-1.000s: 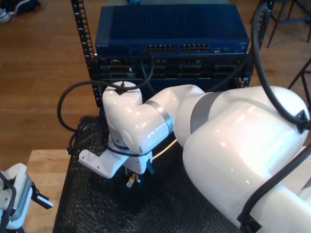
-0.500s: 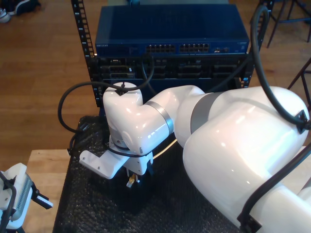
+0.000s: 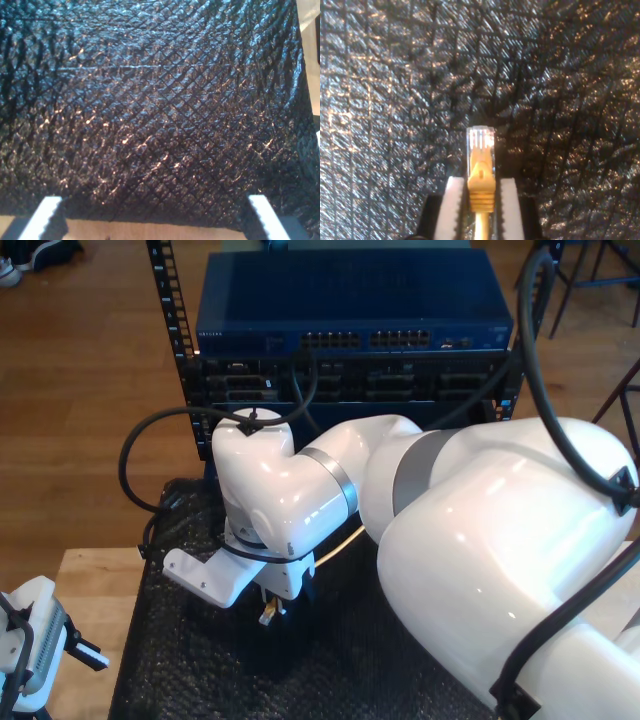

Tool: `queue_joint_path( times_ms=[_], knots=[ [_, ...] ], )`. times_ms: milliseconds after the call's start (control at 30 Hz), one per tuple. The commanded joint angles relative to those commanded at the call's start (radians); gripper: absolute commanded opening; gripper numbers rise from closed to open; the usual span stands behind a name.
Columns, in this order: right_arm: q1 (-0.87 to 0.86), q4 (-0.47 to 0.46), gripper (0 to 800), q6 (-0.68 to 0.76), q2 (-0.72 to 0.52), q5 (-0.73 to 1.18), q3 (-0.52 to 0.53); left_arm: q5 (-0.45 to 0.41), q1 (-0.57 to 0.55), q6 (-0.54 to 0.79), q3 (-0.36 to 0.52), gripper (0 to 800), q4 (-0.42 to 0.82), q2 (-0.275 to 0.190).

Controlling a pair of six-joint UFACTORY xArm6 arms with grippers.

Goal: Grab the cable and plug it in

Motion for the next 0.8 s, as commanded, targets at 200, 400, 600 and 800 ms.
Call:
queue_joint_path(
  times_ms=[200,400,600,800],
  knots=[
    [-0.002,0.002,11,0.005,0.0,0.002,0.0,0.0,0.0,0.0,0.0,800,0.0,0.0],
    [-0.043,0.006,10,0.126,-0.032,0.015,-0.011,0.0,-0.002,-0.002,-0.002,800,0.0,0.0],
    [-0.11,0.074,4,0.137,-0.074,0.063,-0.015,0.003,-0.002,-0.003,-0.008,800,0.0,0.0],
    [-0.184,0.184,4,0.137,-0.144,0.103,-0.008,0.026,-0.005,-0.02,-0.011,800,-0.008,-0.009]
  ],
)
